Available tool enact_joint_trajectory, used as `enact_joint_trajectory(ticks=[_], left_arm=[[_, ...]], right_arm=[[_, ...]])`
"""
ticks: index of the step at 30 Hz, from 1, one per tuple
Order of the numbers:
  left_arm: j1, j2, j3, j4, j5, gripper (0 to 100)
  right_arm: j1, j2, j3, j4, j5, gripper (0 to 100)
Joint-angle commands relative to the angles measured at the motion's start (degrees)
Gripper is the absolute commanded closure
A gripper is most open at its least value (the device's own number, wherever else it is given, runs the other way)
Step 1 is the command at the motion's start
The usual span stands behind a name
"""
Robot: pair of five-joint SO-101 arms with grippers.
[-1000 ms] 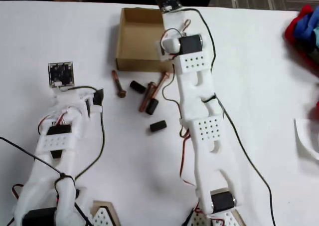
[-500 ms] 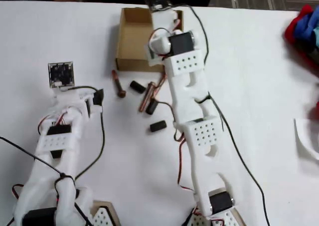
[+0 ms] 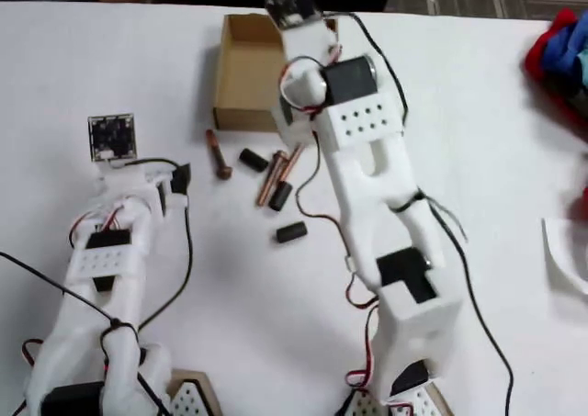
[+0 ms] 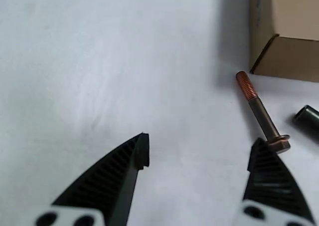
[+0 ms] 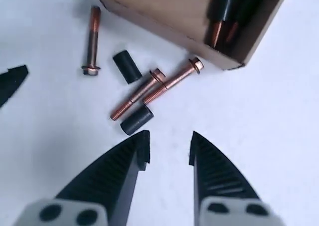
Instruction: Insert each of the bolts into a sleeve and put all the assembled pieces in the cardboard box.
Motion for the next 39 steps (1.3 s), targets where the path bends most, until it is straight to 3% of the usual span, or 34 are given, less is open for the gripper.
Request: enact_joint_trajectory(ticks=[1, 8, 12, 20, 26, 35, 39], left_arm=[[-0.35, 0.09, -2.42, -0.35, -0.09, 67], [-0.35, 0.09, -2.42, -0.35, -0.09, 67], [-0.35, 0.09, -2.42, -0.35, -0.09, 67], [-0.35, 0.09, -2.42, -0.35, -0.09, 67], [-0.35, 0.09, -2.42, -0.35, -0.09, 67], [-1.41, -0.18, -2.51, -0.35, 0.35, 67], [-6.86, -0.18, -2.68, -0.35, 9.23, 67]], right_arm=[[0.92, -4.97, 16.26, -9.89, 1.67, 87.5], [-7.16, -5.14, 38.59, -25.27, 20.31, 87.2], [-9.1, -6.37, 40.0, -22.46, 31.38, 87.2], [-10.59, -9.8, 39.91, -13.58, 45.71, 87.2], [-10.51, -9.63, 40.0, -11.38, 50.11, 87.2], [-10.51, -3.65, 39.74, -11.65, 49.85, 87.2], [-11.38, -1.54, 39.74, -12.53, 49.85, 87.2]])
